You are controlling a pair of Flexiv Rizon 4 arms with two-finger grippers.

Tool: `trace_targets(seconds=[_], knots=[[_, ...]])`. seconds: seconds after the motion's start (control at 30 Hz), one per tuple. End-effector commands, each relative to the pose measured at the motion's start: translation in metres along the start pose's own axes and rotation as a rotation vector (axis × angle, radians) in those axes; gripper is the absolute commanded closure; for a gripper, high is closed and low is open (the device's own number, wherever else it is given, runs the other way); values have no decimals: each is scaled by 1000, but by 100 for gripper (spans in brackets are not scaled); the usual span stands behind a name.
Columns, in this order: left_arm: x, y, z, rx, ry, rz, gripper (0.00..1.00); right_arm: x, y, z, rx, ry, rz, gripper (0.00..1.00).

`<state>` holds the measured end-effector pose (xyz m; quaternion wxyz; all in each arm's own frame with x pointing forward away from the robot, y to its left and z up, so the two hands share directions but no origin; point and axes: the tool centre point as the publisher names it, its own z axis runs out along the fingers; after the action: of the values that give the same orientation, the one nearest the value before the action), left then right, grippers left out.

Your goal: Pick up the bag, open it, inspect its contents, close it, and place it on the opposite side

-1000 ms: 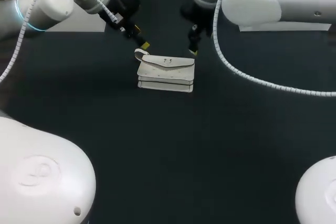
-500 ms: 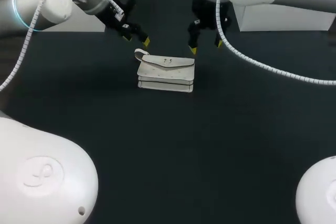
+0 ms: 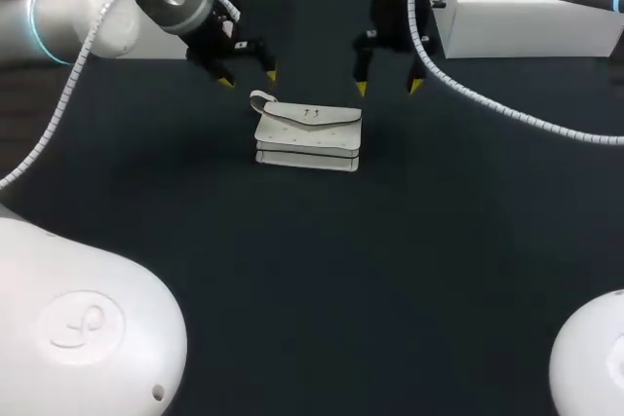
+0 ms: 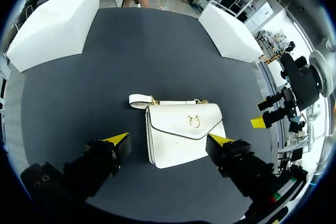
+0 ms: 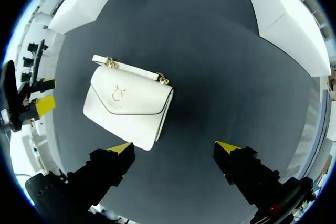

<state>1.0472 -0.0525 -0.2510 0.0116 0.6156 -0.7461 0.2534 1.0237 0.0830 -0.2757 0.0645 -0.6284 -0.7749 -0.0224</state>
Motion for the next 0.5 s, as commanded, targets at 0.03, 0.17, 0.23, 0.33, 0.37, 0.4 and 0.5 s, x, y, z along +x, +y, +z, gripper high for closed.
trace_targets(seconds=[0.03,0.17,0.23,0.33,0.37,0.4,0.5], knots=[[3,0,-1,1,-16,0,0,1,4,-1,26,-3,0,0],[0,-1,4,5,-15,-87,0,2,6,-1,21,74,48,0],[-3,-1,7,-4,13,-149,0,0,8,-2,13,143,119,0],[-10,1,6,-17,72,-258,0,-4,9,-2,-16,249,189,0],[-12,2,5,-24,96,-286,0,-5,9,-3,-38,278,207,0],[-15,2,5,-32,114,-325,0,-6,9,-3,-63,306,233,0],[-20,3,5,-77,189,-402,0,-8,7,-4,-117,408,291,0]])
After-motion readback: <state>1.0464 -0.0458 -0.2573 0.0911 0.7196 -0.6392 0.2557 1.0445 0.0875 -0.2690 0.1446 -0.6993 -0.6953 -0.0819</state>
